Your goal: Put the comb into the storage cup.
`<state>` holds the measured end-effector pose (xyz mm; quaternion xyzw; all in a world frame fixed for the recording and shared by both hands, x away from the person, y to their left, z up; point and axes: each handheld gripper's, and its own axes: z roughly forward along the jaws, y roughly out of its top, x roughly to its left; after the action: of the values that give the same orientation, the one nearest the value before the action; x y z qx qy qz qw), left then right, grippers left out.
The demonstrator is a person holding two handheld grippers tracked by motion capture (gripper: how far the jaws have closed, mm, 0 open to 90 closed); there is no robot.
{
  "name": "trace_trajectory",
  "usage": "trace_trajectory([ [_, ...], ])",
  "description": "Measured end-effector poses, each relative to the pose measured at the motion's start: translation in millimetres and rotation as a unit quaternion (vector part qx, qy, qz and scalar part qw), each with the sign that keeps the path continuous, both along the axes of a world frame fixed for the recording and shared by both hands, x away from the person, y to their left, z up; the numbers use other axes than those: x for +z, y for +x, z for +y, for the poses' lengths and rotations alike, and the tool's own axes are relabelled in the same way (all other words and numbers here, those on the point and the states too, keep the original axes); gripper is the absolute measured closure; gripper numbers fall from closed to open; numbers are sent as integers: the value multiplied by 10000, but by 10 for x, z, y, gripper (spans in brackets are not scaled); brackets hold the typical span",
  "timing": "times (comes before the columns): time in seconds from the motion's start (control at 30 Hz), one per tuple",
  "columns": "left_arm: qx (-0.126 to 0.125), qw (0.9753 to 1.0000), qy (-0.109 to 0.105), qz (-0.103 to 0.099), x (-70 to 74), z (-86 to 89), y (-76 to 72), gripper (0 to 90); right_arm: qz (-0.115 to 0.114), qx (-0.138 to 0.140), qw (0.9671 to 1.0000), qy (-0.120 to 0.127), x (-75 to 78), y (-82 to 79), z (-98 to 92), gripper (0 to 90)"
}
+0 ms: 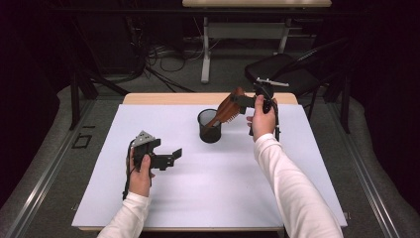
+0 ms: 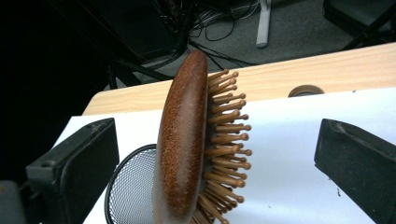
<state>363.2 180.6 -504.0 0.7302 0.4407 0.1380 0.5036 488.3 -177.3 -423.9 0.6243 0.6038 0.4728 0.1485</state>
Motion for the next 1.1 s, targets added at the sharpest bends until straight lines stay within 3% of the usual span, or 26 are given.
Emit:
trace_trajectory([
  [0.3,34,10000,-32,9,-2,20,11,12,25,277,9996,-96,76,-41,-95,0],
  [0.5,12,10000,-23,14,-2,19,10,12,1,545,9980,-308,130,-119,-137,0],
  [0.83,-46,10000,-12,14,13,17,17,12,-99,697,9966,-427,185,-247,-258,0],
  [1.1,-81,10000,-29,9,33,39,23,12,-50,877,9950,-466,157,-367,-316,0],
])
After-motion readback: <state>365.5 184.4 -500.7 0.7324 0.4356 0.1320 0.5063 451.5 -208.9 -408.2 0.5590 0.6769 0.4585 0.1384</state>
